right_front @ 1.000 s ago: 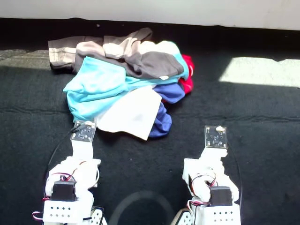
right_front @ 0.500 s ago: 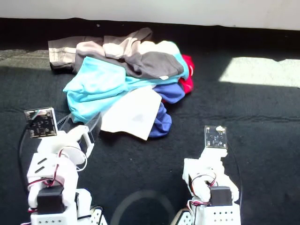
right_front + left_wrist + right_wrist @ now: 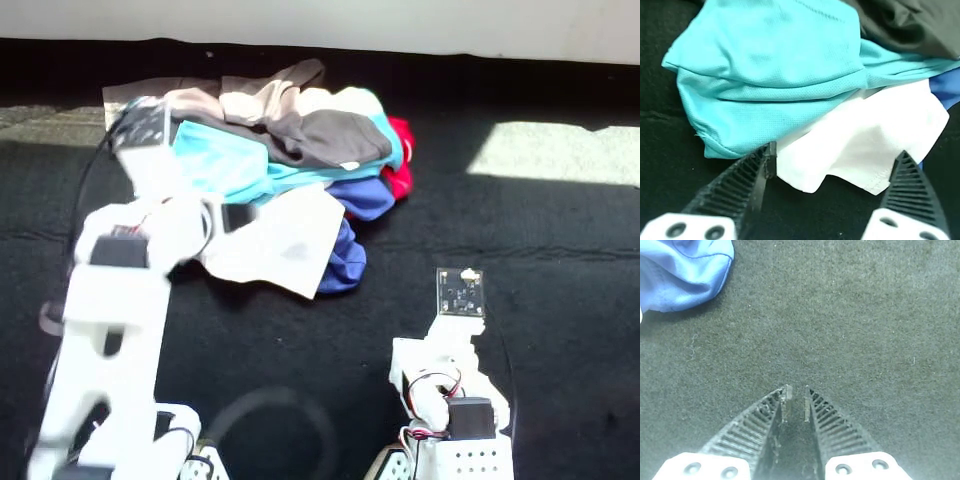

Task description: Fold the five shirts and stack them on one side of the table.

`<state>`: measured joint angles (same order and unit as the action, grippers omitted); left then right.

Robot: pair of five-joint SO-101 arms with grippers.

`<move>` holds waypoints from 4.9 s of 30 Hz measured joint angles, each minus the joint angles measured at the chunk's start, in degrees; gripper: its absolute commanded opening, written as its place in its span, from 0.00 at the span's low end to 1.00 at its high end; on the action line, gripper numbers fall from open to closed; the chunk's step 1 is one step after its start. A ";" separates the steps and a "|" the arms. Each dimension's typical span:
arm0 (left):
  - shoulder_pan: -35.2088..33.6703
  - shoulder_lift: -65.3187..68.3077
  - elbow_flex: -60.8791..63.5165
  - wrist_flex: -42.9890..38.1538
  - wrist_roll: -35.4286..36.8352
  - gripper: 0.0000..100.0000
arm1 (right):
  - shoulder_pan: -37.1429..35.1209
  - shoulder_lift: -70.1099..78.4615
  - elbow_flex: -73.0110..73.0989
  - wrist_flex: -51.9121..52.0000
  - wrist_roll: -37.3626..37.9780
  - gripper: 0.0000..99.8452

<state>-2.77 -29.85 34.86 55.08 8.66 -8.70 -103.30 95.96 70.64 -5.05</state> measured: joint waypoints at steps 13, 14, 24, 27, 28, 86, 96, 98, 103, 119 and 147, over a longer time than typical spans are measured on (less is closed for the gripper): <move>4.40 47.12 -32.26 0.18 -2.11 0.36 | 0.00 0.00 0.00 0.00 0.00 0.06; 4.40 50.37 -34.73 0.88 -3.78 0.33 | 0.00 0.00 0.00 0.00 0.00 0.06; 2.81 66.81 -55.30 17.93 -15.03 0.01 | 0.00 0.00 0.00 0.00 0.00 0.06; 0.70 68.13 -59.52 24.53 -15.82 0.01 | 0.00 0.00 0.00 0.00 0.00 0.06; -0.79 68.22 -61.10 26.81 -15.91 0.01 | 0.00 0.00 0.00 0.00 0.00 0.06; -20.22 52.92 -58.64 36.75 -23.56 0.34 | 12.31 0.00 -0.35 -9.76 28.40 0.28; -18.55 67.60 -58.46 24.26 -22.59 0.28 | 16.62 0.00 -14.42 -2.37 28.40 0.28; -18.64 68.40 -58.46 22.68 -22.59 0.16 | 16.62 0.00 -17.67 -1.14 28.40 0.28; -19.96 68.48 -58.55 21.10 -22.59 0.02 | 16.62 -0.09 -22.51 -0.53 28.40 0.28; -48.44 60.75 -87.47 38.33 -22.51 0.01 | 17.32 0.44 -22.95 -1.85 27.96 0.28; -79.21 51.25 -109.80 41.58 -31.03 0.33 | 8.35 53.54 -53.98 -7.82 21.45 0.28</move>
<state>-81.98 21.41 -74.95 96.66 -22.37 -0.35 -49.76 41.98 62.81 16.40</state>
